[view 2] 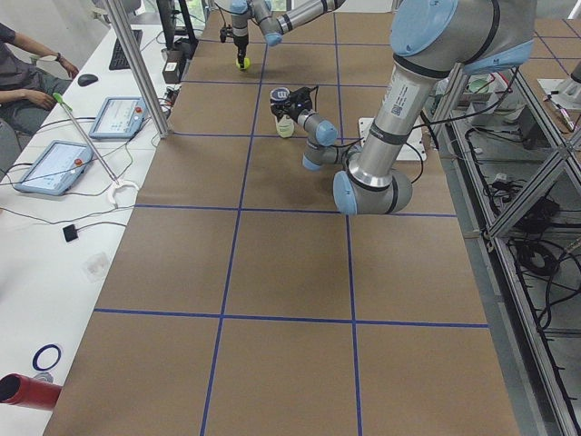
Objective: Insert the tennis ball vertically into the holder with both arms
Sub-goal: 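Lower the right gripper onto the second yellow tennis ball, then close the right gripper on the ball and lift it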
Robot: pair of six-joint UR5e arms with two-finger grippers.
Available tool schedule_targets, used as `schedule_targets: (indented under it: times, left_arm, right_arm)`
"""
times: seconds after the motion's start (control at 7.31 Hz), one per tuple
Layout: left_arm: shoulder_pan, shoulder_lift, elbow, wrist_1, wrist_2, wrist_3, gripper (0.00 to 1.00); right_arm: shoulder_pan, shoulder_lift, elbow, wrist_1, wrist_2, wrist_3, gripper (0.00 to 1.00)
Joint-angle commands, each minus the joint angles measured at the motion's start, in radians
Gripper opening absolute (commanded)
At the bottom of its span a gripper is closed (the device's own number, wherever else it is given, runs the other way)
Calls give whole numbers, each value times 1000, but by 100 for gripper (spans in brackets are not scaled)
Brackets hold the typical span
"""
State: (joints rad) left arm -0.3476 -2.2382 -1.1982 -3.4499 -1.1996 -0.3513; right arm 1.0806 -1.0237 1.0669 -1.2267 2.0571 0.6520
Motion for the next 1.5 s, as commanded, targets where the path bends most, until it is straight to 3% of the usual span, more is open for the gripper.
schedule_targets:
  times: [0.0, 0.14, 0.41, 0.68, 0.82, 1.09, 1.37]
  left_arm:
    - [-1, 0, 0, 0, 0, 0, 88]
    - [-1, 0, 0, 0, 0, 0, 88]
    - [1, 0, 2, 0, 0, 0, 86]
    - [2, 0, 2, 0, 0, 2, 86]
    - [2, -1, 2, 0, 0, 2, 86]
    - [2, -1, 2, 0, 0, 2, 86]
    - [2, -1, 2, 0, 0, 2, 85]
  right_arm:
    - [7, 11, 17, -1, 8, 3, 0]
    - [10, 13, 95, -43, 38, 12, 0]
    - [18, 31, 296, -240, 150, 32, 0]
    - [-13, 31, 559, -374, 250, 227, 0]
    - [-74, 45, 658, -376, 268, 352, 0]
    - [-166, 135, 712, -376, 261, 565, 0]
    - [-250, 201, 708, -372, 221, 629, 0]
